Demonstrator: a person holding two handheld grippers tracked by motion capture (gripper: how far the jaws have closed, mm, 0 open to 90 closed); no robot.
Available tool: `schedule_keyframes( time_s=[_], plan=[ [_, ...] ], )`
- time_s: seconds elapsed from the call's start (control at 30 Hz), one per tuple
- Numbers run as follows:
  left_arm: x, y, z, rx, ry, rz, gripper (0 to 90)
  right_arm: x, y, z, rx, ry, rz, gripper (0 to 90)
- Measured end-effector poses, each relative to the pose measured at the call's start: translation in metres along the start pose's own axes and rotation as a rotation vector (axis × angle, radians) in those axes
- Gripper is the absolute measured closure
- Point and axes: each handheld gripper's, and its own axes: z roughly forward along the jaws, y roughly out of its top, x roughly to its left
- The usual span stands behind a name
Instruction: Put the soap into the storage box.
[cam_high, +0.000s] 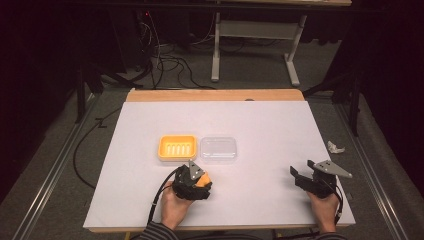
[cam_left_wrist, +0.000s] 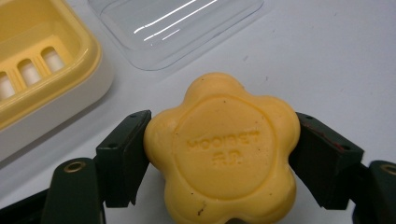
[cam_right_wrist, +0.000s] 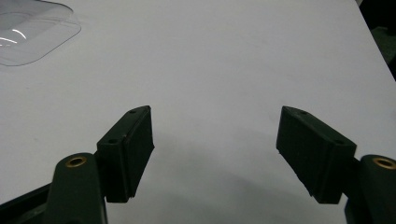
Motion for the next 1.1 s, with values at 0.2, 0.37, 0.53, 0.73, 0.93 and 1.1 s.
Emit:
schedule_keyframes(
  time_s=[0.2,0.37,0.53,0.73,0.93,1.1],
  plan=[
    [0.002,0.002,-0.006,-0.015,-0.01,0.001,26.1,0.0,0.0,0.0,0.0,-0.002,-0.001,27.7],
    [0.003,0.004,-0.008,-0.022,-0.019,-0.004,26.1,0.0,0.0,0.0,0.0,-0.002,0.004,27.7],
    [0.004,0.007,-0.012,-0.033,-0.031,-0.01,26.1,0.0,0.0,0.0,-0.002,-0.004,0.006,27.7],
    [0.008,0.009,-0.017,-0.044,-0.033,-0.017,26.2,0.0,0.0,-0.001,-0.005,-0.001,0.008,27.7],
    [0.013,0.012,-0.021,-0.063,-0.034,-0.039,26.2,0.0,0.0,-0.001,-0.006,0.0,0.008,27.8],
    [0.016,0.014,-0.024,-0.073,-0.033,-0.045,26.2,0.0,0.0,-0.001,-0.006,0.0,0.008,27.7]
  ],
)
